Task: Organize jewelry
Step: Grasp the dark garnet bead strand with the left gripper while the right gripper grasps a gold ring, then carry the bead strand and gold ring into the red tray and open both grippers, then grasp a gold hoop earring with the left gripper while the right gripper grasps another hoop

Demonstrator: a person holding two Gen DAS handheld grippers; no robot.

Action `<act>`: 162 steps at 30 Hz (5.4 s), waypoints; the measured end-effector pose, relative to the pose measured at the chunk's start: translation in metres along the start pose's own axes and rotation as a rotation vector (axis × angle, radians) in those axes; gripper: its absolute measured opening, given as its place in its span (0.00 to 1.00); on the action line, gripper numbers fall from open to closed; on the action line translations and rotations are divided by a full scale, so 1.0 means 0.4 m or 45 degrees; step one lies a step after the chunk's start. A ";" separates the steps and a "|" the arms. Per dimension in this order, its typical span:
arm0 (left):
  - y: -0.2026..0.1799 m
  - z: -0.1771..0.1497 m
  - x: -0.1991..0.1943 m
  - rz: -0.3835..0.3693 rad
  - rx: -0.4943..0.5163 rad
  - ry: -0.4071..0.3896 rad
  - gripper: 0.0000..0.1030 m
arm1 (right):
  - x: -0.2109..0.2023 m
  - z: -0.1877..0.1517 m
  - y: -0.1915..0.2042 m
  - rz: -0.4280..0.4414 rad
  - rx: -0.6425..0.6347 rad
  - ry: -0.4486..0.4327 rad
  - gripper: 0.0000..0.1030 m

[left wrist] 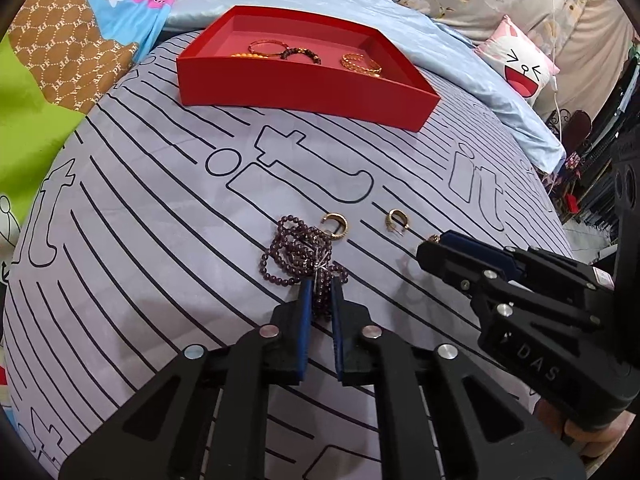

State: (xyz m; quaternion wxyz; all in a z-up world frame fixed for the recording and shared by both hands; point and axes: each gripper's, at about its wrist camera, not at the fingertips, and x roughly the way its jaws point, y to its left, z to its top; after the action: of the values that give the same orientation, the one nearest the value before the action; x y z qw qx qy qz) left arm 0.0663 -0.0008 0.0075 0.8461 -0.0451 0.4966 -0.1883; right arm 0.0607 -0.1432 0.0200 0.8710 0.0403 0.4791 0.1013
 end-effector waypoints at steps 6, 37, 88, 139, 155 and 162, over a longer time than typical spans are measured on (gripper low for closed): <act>0.001 0.009 -0.042 -0.038 -0.028 -0.012 0.06 | -0.038 0.004 -0.002 0.010 0.006 -0.030 0.18; 0.002 0.053 -0.052 -0.031 -0.016 -0.029 0.37 | -0.143 0.130 -0.102 -0.040 0.122 -0.160 0.18; 0.029 0.598 -0.001 0.001 0.093 -0.321 0.08 | 0.056 0.581 -0.116 0.053 0.074 -0.222 0.18; 0.045 0.422 -0.034 0.205 0.094 -0.303 0.42 | -0.051 0.348 -0.082 -0.082 -0.045 -0.193 0.30; 0.027 0.120 0.001 0.244 0.079 -0.136 0.42 | 0.008 0.059 -0.007 -0.074 -0.079 -0.011 0.30; 0.041 0.079 0.002 0.239 0.033 -0.112 0.42 | 0.045 0.048 0.015 -0.071 -0.086 0.015 0.30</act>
State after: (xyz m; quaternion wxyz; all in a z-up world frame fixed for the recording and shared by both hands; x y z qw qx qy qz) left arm 0.0981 0.0106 0.0186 0.8815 0.0043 0.4585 -0.1124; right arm 0.0854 -0.1328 0.0164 0.8715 -0.0033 0.4814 0.0933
